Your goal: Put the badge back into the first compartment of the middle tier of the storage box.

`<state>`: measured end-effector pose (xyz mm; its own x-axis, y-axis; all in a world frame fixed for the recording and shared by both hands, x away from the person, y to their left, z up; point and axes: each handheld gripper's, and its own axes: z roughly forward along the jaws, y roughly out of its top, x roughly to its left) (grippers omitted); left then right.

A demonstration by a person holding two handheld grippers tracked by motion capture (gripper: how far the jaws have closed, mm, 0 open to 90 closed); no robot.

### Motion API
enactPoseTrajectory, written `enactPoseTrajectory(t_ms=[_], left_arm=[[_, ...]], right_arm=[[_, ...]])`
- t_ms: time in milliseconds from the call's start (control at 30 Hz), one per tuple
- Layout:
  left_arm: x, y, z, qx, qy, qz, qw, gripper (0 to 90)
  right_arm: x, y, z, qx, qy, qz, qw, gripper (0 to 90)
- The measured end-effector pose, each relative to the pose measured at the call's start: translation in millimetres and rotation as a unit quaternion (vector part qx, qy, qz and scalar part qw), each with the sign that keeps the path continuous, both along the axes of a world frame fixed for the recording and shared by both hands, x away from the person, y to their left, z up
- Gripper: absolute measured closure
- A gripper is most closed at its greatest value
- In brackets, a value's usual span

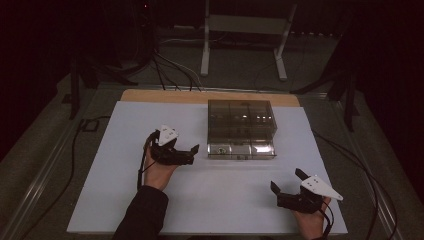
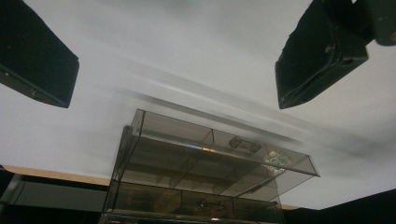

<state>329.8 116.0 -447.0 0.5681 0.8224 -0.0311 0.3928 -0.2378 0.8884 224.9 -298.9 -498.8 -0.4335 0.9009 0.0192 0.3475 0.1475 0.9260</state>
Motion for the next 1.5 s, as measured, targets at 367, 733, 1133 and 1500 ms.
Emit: enactPoseTrajectory(t_ms=[367, 733, 1133, 1500], left_arm=[[-18.8, 36.1, -4.9, 0.006, -0.009, 0.018, 0.9998, 0.4], [-40.3, 62.1, -11.6, 0.016, -0.022, 0.024, 0.9993, 0.4], [-61.9, 90.5, -27.7, 0.016, -0.027, 0.044, 0.9985, 0.4], [-83.5, 112.4, -42.1, 0.010, -0.048, 0.063, 0.9968, 0.4]], right_arm=[[-0.6, 0.2, -0.1, 0.000, 0.000, -0.001, 1.0000, 0.0], [-1.2, -0.2, -0.2, 0.002, 0.000, -0.001, 1.0000, 0.0], [-0.8, -0.7, -0.6, 0.007, 0.001, 0.000, 1.0000, 0.0], [-0.5, 1.7, -1.1, 0.009, 0.000, 0.011, 0.9999, 0.0]])
